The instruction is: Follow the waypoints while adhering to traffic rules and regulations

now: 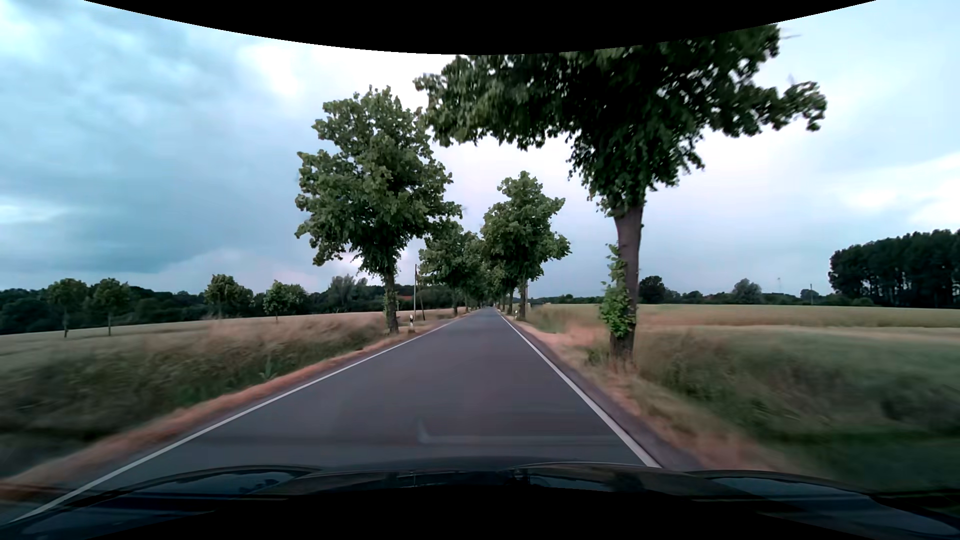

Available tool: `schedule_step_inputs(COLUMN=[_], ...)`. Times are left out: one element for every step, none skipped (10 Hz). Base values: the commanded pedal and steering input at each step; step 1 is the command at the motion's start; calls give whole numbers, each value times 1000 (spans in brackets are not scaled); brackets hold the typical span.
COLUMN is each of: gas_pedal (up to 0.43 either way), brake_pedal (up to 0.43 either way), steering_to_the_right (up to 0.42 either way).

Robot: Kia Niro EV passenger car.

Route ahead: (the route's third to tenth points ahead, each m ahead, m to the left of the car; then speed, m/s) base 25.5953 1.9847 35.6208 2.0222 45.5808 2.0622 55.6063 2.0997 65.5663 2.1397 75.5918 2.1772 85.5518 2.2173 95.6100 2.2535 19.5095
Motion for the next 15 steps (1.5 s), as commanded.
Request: schedule_step_inputs(gas_pedal=[197,197,197,197,197,197,197,197,197,197,197,197,197,197,197], brake_pedal=[0,0,0,0,0,0,0,0,0,0,0,0,0,0,0], steering_to_the_right=[-4,-3,-3,-3,-3,0,0,-2,-1,0,0,0,0,0,0])
